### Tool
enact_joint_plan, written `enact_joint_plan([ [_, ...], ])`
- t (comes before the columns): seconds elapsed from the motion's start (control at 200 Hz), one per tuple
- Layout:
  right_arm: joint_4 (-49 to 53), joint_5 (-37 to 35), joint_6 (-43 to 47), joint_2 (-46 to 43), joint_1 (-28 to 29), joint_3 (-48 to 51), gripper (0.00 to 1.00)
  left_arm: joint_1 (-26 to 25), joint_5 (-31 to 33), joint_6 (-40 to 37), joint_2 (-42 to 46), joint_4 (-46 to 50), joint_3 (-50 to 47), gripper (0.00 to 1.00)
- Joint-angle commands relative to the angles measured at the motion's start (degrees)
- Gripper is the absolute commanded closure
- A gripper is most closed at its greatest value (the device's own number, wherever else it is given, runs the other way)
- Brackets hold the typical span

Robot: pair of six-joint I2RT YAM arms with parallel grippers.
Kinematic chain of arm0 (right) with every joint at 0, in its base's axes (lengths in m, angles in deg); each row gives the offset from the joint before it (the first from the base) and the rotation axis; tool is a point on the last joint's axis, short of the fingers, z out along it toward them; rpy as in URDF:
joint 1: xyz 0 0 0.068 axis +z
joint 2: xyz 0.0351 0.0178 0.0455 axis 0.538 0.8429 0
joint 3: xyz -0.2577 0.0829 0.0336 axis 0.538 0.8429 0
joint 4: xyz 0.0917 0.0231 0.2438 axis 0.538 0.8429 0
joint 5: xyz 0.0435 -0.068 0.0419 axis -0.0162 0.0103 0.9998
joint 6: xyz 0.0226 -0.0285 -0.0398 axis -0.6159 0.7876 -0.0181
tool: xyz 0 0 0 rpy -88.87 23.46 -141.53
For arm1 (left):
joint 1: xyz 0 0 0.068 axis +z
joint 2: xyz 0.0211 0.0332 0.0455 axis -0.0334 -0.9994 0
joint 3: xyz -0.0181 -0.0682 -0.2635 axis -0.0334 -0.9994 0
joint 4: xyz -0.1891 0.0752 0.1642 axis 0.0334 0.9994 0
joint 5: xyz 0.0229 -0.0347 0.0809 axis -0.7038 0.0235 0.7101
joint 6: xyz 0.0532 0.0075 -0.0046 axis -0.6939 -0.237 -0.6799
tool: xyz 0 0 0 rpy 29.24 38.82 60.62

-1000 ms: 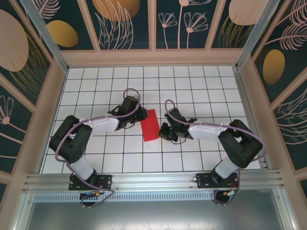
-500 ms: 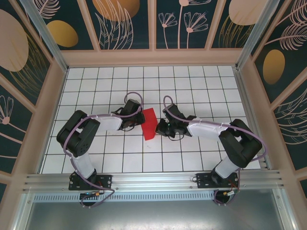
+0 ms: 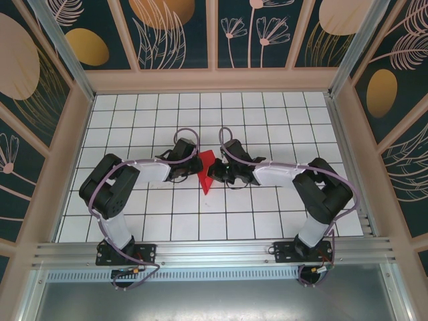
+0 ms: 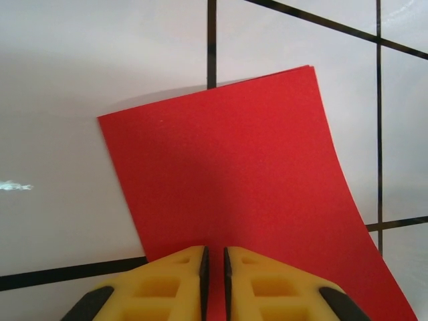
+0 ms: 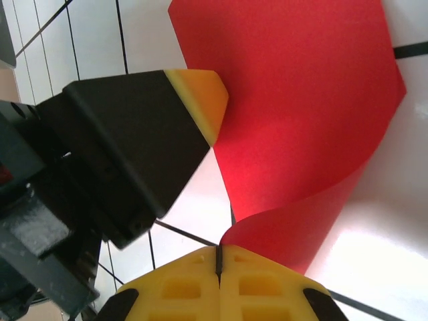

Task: Fold a paper plane with a square sheet of paper (pick it up from the middle)
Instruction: Third fold the triangle at the center of the table.

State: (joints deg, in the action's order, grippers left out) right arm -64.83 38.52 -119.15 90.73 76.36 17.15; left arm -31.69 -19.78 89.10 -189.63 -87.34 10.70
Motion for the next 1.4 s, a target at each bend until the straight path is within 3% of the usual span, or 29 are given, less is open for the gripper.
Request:
enact_joint_plan([
  [0.0, 1.0, -1.2, 2.1, 2.1, -0.4, -2.8, 1.0, 0.8, -1.2, -1.4, 2.6, 1.6, 2.4, 0.79],
  [0.475, 0.2, -1.4, 2.3, 4.6, -0.4, -2.7, 1.0, 3.0, 1.6, -3.8, -2.8, 4.3, 8.0, 0.81],
  [1.396, -8.8, 0.0, 0.3, 9.0, -0.4, -2.3, 1.0, 3.0, 0.4, -4.8, -6.4, 5.5, 7.8, 0.84],
])
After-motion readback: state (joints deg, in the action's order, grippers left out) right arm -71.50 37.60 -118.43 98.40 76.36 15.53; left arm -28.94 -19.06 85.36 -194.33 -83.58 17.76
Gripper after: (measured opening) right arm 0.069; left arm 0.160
